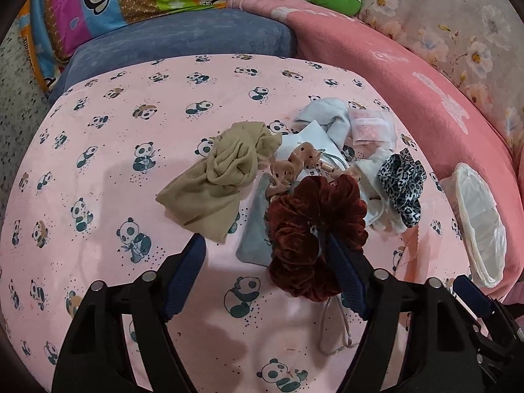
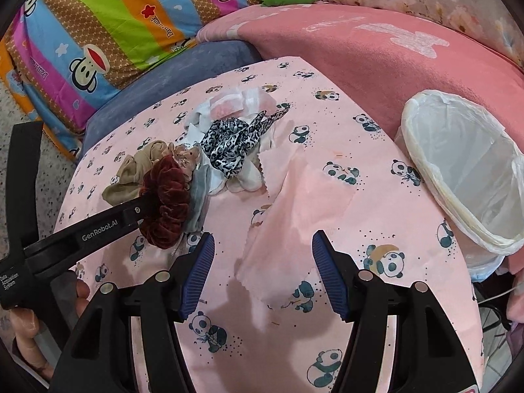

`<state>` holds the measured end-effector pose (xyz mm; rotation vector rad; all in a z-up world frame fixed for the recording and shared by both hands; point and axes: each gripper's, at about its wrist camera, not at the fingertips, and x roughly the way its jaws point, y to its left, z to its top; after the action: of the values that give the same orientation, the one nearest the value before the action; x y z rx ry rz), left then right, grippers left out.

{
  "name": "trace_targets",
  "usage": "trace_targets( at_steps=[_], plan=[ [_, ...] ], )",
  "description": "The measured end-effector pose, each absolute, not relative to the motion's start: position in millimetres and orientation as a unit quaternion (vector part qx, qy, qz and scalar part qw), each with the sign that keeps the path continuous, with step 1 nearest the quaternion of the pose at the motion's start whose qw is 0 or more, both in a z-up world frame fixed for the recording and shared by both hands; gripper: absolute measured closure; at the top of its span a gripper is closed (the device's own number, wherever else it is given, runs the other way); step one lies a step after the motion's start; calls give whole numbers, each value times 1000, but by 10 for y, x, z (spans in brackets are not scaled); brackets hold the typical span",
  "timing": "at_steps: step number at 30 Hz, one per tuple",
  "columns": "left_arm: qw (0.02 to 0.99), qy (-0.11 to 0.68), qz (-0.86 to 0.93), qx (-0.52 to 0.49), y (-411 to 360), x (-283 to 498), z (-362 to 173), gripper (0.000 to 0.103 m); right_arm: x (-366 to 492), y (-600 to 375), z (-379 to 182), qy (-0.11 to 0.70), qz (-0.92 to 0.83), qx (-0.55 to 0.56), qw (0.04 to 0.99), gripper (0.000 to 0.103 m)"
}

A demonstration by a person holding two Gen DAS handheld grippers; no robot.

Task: Collect trash
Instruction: 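Grasp the dark red scrunchie with the left tool while the right tool grasps the pink cloth, then carry the scrunchie and pink cloth to the wastebasket and release both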

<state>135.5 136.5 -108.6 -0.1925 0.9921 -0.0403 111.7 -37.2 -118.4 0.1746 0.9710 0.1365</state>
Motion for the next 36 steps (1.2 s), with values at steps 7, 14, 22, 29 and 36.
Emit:
trace_targets(
  at_steps=[7,14,22,29,36],
  plan=[
    [864,490,-47,-106,1350,1376,-1185,69,1204,-357,-1361,489,74,89,865,74],
    [863,488,-60,-117,1323,1299,-1138,88,1128,-411,-1362,484,80,104,865,100],
    [874,467,-69,-113,1222,1152,-861,90,1007,-560,-964,435,81,115,890,100],
    [889,435,-97,-103,1000,1049,-490,90,873,-858,-492,385,64,129,912,100],
    [893,416,-146,-89,616,1030,-194,90,762,-1251,-219,350,41,151,923,100]
  ],
)
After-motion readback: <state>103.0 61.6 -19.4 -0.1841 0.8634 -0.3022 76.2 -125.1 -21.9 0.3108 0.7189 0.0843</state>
